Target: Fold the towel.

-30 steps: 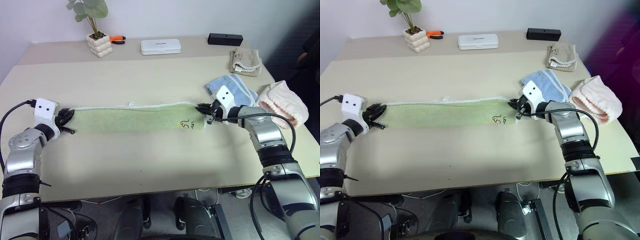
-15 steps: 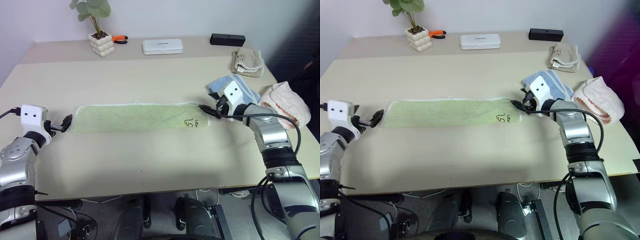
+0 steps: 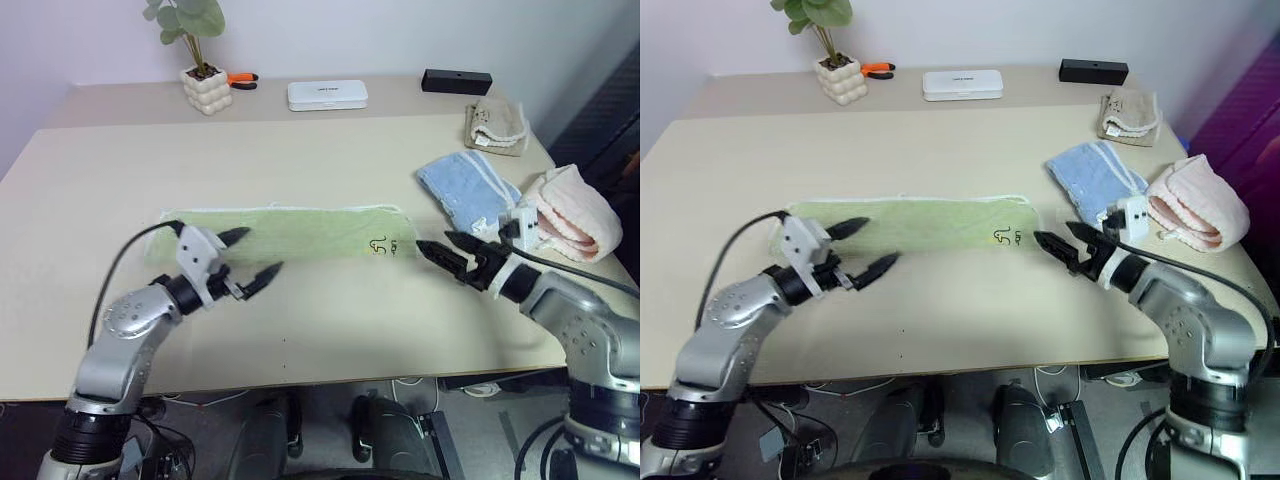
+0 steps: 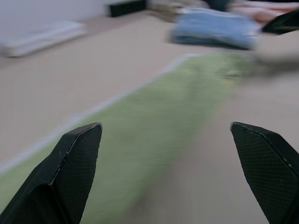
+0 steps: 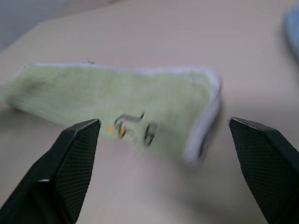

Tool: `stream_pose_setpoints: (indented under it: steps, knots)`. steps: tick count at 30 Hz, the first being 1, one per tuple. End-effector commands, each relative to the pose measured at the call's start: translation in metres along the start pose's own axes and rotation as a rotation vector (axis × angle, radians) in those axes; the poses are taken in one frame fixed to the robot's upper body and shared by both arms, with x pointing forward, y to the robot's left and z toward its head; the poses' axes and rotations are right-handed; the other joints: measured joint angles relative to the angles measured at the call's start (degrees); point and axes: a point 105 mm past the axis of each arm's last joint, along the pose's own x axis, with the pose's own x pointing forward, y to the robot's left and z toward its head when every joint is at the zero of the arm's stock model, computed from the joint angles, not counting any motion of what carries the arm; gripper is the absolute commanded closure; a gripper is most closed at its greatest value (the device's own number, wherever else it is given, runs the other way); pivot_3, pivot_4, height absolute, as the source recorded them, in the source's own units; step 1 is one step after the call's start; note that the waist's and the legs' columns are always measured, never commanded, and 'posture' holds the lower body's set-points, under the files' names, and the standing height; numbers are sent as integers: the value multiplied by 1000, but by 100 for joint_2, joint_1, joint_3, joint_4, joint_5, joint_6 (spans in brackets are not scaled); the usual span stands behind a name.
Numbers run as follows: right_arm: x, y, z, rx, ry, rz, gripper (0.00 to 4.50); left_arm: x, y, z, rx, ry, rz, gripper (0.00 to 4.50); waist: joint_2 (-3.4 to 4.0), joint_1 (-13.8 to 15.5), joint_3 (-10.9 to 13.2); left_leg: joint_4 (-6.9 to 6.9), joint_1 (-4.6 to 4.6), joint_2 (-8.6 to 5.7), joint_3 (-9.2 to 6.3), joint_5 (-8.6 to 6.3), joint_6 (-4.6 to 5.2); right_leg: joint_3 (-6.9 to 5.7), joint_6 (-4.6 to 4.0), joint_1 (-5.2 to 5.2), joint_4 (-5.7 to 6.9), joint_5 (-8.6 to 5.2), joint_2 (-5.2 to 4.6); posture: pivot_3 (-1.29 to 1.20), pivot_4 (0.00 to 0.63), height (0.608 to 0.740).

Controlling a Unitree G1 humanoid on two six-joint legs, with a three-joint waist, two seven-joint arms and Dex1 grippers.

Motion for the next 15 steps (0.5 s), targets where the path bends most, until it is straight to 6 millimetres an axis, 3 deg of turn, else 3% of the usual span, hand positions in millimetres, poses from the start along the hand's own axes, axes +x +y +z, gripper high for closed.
stream_pose_setpoints:
  steps: [1,6,13,15]
  knots:
    - [4,9,-14,91,36,-46,44,7,-24,11,-10,-54,-105,0,2,-17,1,1,-1,-1,0,0,1,2,0,-1,0,0,0,0,150,733]
    - [25,-5,-15,288,-9,-196,44,4,-29,15,-31,-61,-131,0,4,-61,-1,6,-2,0,-1,0,0,4,0,-2,1,0,5,0,150,733]
    - [48,-9,-8,434,-14,-226,44,-4,-24,14,-30,-50,-79,0,5,-61,-3,6,-4,-3,-2,0,2,4,0,-1,1,0,7,0,150,733]
    - [55,-7,-8,435,2,-224,573,-5,-22,13,-26,-49,-60,0,6,-69,-4,5,-3,-3,-2,0,2,4,0,-1,1,0,7,0,150,733]
